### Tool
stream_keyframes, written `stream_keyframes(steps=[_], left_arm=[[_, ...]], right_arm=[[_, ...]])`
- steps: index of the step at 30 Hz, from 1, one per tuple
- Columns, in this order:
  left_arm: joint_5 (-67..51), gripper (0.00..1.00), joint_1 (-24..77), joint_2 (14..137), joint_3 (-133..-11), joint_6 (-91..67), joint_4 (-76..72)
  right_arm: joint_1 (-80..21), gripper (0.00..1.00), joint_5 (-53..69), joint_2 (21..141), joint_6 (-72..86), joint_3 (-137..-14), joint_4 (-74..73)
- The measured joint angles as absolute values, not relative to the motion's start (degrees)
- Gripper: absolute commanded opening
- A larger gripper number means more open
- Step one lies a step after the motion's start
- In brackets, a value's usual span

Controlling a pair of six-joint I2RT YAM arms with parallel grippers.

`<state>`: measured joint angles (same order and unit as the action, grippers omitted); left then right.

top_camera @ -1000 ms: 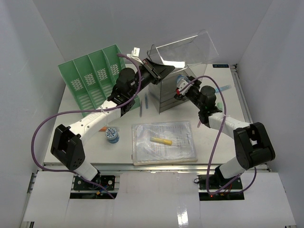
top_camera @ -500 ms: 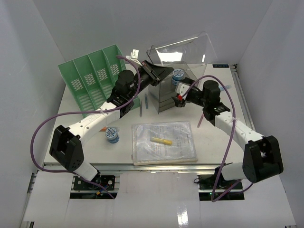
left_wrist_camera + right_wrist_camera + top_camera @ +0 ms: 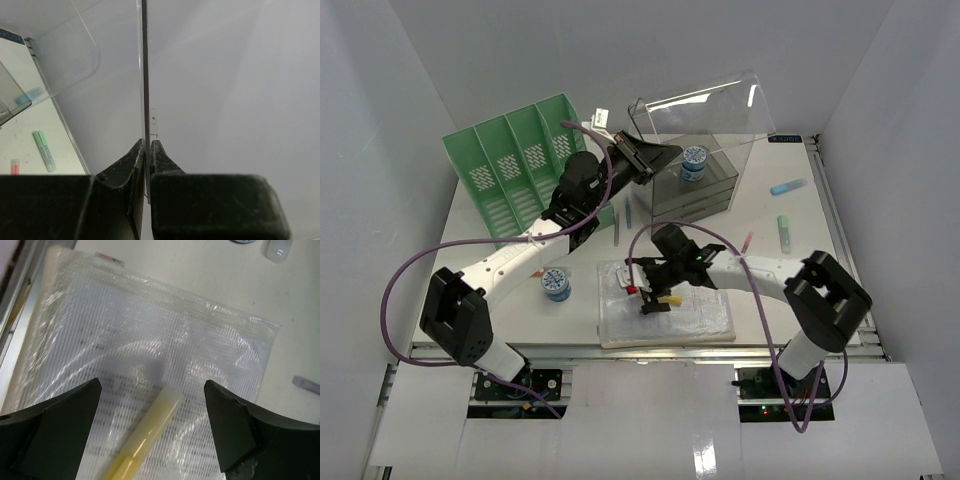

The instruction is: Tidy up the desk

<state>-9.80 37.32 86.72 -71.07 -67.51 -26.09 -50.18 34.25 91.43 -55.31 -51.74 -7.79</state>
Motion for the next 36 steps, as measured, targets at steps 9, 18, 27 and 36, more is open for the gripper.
stream_keyframes(steps=[9,18,27,36], left_arm=[[-9.2,0.04,37.0,84.5,-69.7,-67.6,-25.6],[-9.6,0.04,36.9,83.9,-68.8,-67.8,-25.5],[-9.9,0.04,36.9,83.7,-68.2,-67.8,-25.8],[-10.1,0.04,36.9,83.6,-67.9,-67.8,-25.7]], right_arm=[[-56.5,0.9,27.6,109.3,-30.7,-71.9,4.8],[-62.4,0.9,23.9,120.9,-18.0,-81.5,11.0],[-62.9,0.9,19.9,125.6,-14.0,-87.0,11.3],[-63.7,0.89,18.0,127.9,-12.5,-90.5,13.4]])
